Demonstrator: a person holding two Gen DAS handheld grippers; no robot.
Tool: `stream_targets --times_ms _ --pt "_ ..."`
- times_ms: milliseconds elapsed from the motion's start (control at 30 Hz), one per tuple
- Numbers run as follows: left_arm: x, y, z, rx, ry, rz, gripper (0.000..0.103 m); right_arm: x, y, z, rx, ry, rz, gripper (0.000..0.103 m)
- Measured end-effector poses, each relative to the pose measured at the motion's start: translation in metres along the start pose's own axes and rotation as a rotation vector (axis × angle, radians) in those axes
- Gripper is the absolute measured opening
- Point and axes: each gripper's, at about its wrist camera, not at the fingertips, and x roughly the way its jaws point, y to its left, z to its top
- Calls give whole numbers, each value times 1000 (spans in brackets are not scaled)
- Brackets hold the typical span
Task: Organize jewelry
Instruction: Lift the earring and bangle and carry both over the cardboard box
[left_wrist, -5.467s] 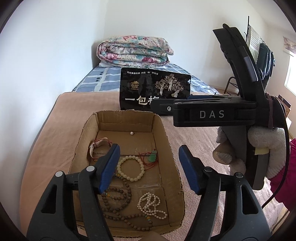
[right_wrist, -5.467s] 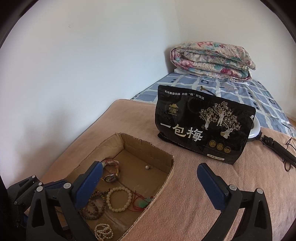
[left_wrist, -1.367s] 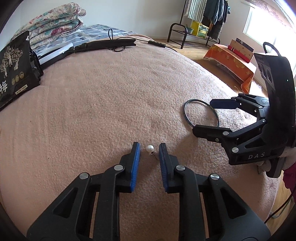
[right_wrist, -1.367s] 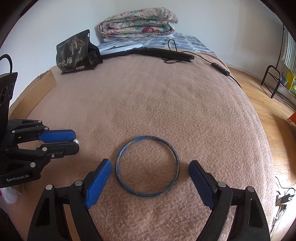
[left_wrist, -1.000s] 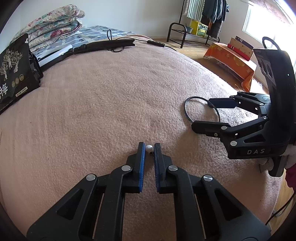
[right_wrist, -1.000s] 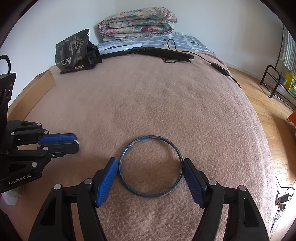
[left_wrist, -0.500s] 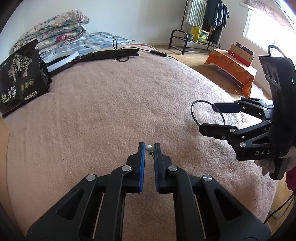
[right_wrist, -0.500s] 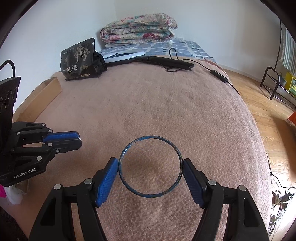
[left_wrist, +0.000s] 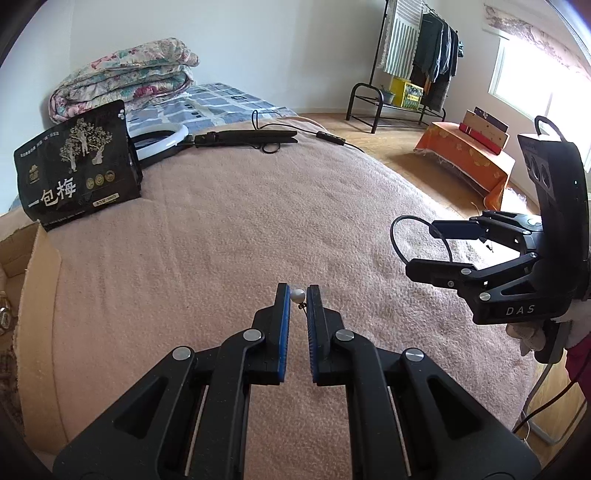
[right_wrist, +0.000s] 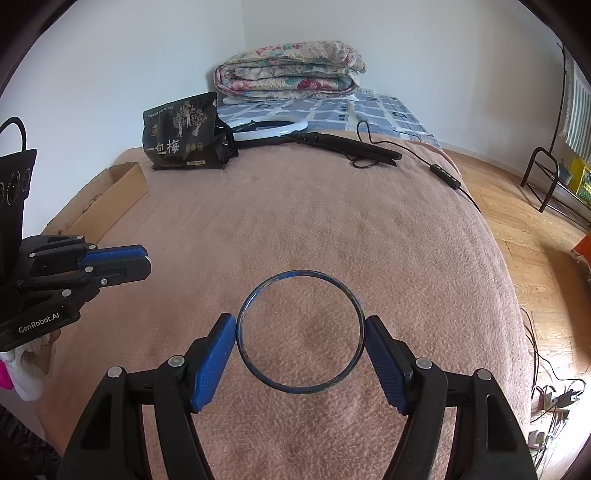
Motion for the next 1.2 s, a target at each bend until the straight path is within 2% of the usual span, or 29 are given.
stream_targets --times_ms 667,1200 --pt "-92 34 -8 -50 -112 65 7 -45 71 28 -70 -67 37 73" --pt "-140 116 -34 -143 -148 173 7 -35 136 58 -137 -81 96 73"
